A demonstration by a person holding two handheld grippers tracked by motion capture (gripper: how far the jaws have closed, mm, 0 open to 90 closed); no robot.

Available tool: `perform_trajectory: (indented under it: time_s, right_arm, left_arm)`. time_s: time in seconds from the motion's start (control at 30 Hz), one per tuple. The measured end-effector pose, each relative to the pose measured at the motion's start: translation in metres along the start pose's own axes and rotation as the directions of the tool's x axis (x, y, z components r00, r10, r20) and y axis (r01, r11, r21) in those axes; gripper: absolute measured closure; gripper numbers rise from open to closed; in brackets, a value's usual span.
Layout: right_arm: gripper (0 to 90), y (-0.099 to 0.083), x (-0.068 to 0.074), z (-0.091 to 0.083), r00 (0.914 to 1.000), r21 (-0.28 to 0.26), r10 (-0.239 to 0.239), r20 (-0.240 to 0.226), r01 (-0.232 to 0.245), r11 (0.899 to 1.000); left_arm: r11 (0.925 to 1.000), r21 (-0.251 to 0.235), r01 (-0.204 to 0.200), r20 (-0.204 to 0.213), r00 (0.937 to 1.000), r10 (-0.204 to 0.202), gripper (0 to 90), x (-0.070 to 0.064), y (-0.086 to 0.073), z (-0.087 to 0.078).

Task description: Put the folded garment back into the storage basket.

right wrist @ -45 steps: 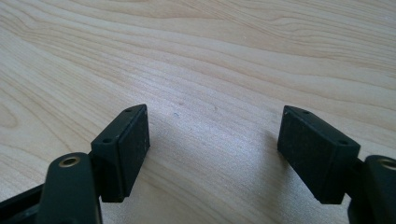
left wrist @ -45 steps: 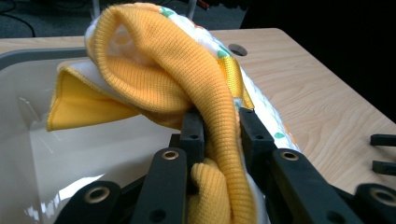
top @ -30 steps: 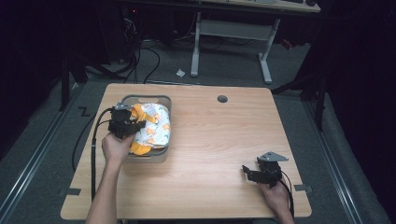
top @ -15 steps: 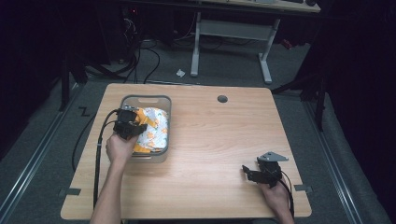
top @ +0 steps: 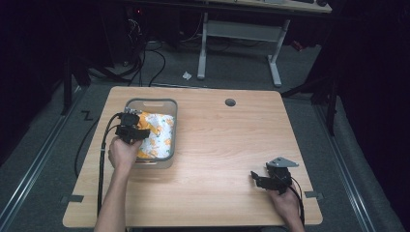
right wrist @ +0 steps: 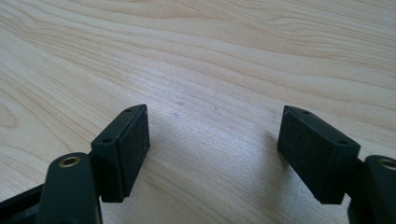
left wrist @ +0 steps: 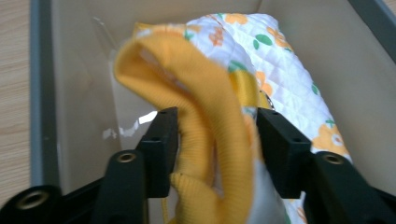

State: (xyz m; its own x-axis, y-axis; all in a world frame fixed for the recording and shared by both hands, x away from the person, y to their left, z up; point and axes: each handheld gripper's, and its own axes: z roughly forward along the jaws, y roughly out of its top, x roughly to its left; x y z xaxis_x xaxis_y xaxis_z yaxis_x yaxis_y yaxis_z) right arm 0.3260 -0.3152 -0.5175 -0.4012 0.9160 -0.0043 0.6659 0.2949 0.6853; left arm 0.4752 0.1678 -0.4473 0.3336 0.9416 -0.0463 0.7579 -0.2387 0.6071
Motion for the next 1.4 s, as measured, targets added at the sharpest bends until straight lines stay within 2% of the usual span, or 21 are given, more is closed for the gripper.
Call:
perform_trajectory:
  time_s: [0.03, 0.07, 0.1, 0.13, 0.17, 0.3, 0.37, 0.4, 0.5, 0.73, 0.77, 0.8, 0.9, 1.2, 1.4]
  right_arm:
    - [25.2, 0.000, 0.000, 0.000, 1.0000, 0.001, 0.000, -0.001, 0.000, 1.000]
    - [25.2, 0.000, 0.000, 0.000, 1.0000, 0.000, 0.000, 0.000, 0.000, 1.000]
    - [25.2, 0.000, 0.000, 0.000, 1.0000, 0.000, 0.000, 0.000, 0.000, 1.000]
    - [25.2, 0.000, 0.000, 0.000, 1.0000, 0.001, 0.000, -0.001, 0.000, 1.000]
    - [25.2, 0.000, 0.000, 0.000, 1.0000, 0.001, 0.000, -0.001, 0.000, 1.000]
    - [25.2, 0.000, 0.000, 0.000, 1.0000, 0.001, 0.000, -0.001, 0.000, 1.000]
    - [25.2, 0.000, 0.000, 0.000, 1.0000, 0.000, 0.000, 0.000, 0.000, 1.000]
    - [25.2, 0.000, 0.000, 0.000, 1.0000, 0.001, 0.000, 0.000, 0.000, 1.000]
    - [25.2, 0.000, 0.000, 0.000, 1.0000, 0.001, 0.000, -0.001, 0.000, 1.000]
    - [25.2, 0.000, 0.000, 0.000, 1.0000, 0.001, 0.000, -0.001, 0.000, 1.000]
    - [25.2, 0.000, 0.000, 0.000, 1.0000, 0.001, 0.000, -0.001, 0.000, 1.000]
    - [25.2, 0.000, 0.000, 0.000, 1.0000, 0.001, 0.000, -0.001, 0.000, 1.000]
    - [25.2, 0.000, 0.000, 0.000, 1.0000, 0.001, 0.000, -0.001, 0.000, 1.000]
    - [25.2, 0.000, 0.000, 0.000, 1.0000, 0.001, 0.000, -0.001, 0.000, 1.000]
    - [25.3, 0.000, 0.000, 0.000, 1.0000, 0.001, 0.000, -0.001, 0.000, 1.000]
  left_arm:
    - [1.0000, 0.000, 0.000, 0.000, 1.0000, 0.000, 45.2, 0.000, 0.000, 0.000]
    - [0.9996, -0.028, 0.006, -0.013, 0.9999, -0.006, 43.6, 0.000, 0.000, -0.006]
    - [0.9996, -0.028, 0.006, -0.013, 0.9999, -0.006, 42.7, 0.000, 0.000, -0.006]
    - [0.9981, -0.061, 0.011, -0.013, 0.9998, -0.012, 42.1, -0.001, 0.001, -0.012]
    - [0.9981, -0.061, 0.011, -0.013, 0.9998, -0.012, 41.8, -0.001, 0.001, -0.012]
    - [0.9918, -0.127, -0.008, 0.010, 0.9999, 0.009, 40.3, -0.009, 0.000, -0.025]
    - [0.9904, -0.138, -0.012, 0.016, 0.9998, 0.014, 40.1, -0.012, 0.000, -0.027]
    - [0.9884, -0.151, -0.019, 0.026, 0.9994, 0.023, 40.3, -0.017, -0.001, -0.031]
    - [0.9868, -0.161, -0.020, 0.041, 0.9988, 0.027, 40.3, -0.022, -0.001, -0.035]
    - [0.9743, -0.218, -0.058, 0.066, 0.9951, 0.074, 39.2, -0.039, -0.004, -0.049]
    - [0.9743, -0.218, -0.058, 0.066, 0.9951, 0.074, 39.0, -0.039, -0.004, -0.049]
    - [0.9710, -0.232, -0.060, 0.082, 0.9934, 0.080, 38.8, -0.042, -0.005, -0.052]
    - [0.9658, -0.253, -0.055, 0.096, 0.9920, 0.082, 38.3, -0.046, -0.007, -0.056]
    - [0.9564, -0.283, -0.073, 0.124, 0.9859, 0.112, 36.8, -0.061, -0.014, -0.063]
    - [0.9520, -0.298, -0.071, 0.137, 0.9836, 0.116, 35.8, -0.067, -0.015, -0.067]
